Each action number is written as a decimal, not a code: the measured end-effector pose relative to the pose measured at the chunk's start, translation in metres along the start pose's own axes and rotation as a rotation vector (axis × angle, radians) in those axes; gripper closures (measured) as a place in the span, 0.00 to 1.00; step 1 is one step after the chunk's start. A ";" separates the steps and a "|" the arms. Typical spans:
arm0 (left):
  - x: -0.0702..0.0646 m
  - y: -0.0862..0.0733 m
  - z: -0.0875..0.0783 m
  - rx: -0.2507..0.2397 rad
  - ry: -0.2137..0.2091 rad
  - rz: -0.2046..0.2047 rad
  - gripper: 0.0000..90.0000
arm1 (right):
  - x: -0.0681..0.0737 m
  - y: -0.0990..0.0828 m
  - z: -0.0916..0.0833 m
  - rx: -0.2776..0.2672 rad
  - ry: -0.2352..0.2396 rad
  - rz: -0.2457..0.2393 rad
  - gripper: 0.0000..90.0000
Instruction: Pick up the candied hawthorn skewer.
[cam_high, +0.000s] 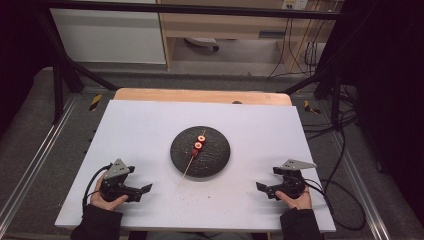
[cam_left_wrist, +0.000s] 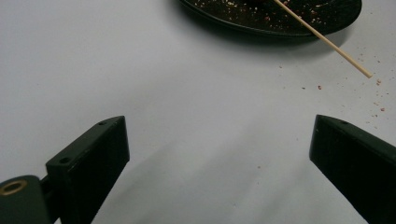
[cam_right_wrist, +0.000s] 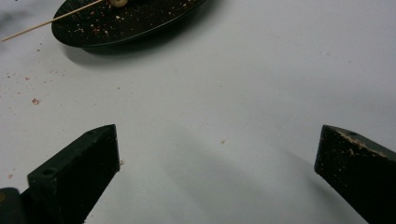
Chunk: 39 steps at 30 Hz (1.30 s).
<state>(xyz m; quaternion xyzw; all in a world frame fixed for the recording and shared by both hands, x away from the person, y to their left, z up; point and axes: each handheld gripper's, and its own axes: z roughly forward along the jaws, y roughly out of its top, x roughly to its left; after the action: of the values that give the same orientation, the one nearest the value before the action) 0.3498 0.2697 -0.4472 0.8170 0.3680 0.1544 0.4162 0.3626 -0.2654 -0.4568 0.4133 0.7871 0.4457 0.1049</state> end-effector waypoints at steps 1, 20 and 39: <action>0.000 0.000 0.000 0.000 0.000 0.001 0.05 | 0.000 0.000 0.000 0.000 0.000 0.002 0.01; -0.010 0.008 0.004 -0.008 -0.014 0.011 0.05 | 0.001 0.001 -0.001 -0.002 0.009 0.004 0.01; -0.023 0.025 0.013 0.005 0.003 0.000 0.06 | 0.002 0.000 -0.001 0.001 0.002 -0.010 0.01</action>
<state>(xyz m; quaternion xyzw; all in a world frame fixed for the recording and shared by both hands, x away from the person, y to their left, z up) 0.3533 0.2364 -0.4335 0.8179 0.3691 0.1548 0.4133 0.3612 -0.2643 -0.4555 0.4091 0.7894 0.4452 0.1060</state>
